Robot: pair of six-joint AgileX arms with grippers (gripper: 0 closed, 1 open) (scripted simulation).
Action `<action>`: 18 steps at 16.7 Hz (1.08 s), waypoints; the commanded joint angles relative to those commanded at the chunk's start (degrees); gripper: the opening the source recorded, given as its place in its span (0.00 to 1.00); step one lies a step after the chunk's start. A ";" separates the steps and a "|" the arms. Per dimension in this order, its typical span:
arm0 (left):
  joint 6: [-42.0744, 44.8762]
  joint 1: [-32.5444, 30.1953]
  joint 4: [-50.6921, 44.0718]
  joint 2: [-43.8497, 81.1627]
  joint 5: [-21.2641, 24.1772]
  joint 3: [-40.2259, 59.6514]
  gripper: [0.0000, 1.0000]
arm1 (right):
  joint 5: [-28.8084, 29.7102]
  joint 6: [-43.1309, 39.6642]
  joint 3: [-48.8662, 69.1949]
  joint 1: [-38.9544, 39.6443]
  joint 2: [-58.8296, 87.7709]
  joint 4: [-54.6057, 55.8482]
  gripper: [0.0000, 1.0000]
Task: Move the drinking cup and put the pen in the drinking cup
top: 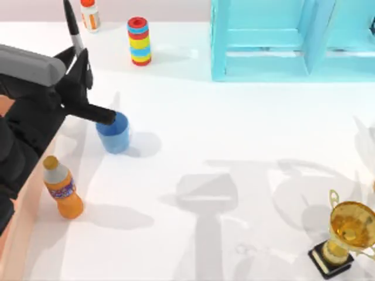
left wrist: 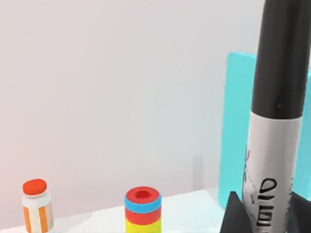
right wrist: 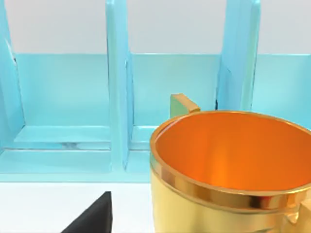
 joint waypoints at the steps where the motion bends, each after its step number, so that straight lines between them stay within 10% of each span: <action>1: -0.01 -0.01 1.00 2.14 -0.01 0.65 0.00 | 0.00 0.00 0.00 0.00 0.00 0.00 1.00; 10: -0.03 -0.06 5.84 10.81 -0.10 4.23 0.00 | 0.00 0.00 0.00 0.00 0.00 0.00 1.00; 18: -0.03 -0.06 5.84 10.81 -0.10 4.23 0.60 | 0.00 0.00 0.00 0.00 0.00 0.00 1.00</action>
